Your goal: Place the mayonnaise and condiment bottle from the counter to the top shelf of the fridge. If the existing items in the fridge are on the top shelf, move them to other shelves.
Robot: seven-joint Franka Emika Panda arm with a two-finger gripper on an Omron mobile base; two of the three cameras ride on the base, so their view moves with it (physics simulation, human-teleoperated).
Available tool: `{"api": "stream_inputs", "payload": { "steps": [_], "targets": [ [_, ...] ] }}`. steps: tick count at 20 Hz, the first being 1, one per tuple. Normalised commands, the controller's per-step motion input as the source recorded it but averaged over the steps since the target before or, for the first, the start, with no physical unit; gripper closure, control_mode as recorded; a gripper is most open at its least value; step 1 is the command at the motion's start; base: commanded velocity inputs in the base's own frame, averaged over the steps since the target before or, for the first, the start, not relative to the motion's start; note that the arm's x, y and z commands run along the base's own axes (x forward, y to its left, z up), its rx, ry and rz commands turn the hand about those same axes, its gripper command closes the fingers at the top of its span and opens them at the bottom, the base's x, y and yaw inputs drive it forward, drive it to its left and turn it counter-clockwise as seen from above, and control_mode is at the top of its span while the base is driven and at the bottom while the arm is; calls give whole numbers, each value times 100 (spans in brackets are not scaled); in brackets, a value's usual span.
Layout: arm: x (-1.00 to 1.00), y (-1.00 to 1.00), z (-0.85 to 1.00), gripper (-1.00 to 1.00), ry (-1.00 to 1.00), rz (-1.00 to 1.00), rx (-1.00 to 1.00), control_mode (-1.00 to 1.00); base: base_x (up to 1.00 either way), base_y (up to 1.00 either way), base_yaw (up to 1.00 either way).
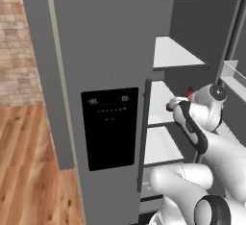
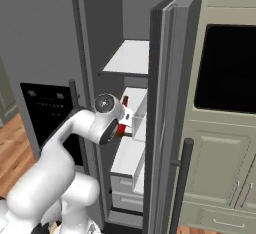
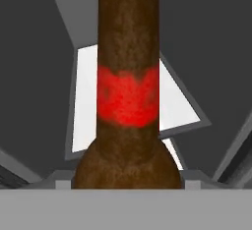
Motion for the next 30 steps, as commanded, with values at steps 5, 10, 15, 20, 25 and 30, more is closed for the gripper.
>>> {"api": "stream_inputs", "payload": {
  "steps": [5,10,15,20,25,30],
  "targets": [
    [90,-26,-21,100,0,4,-5,-100,0,0,0],
    [71,-5,0,100,0,1,0,-100,0,0,0],
    [51,0,0,100,0,4,0,-100,0,0,0],
    [42,0,-13,100,0,6,0,-100,0,0,0],
    [41,0,-29,100,0,9,-1,-100,0,0,0],
    [36,0,-3,-100,0,6,-7,-100,0,0,0]
  ]
}}
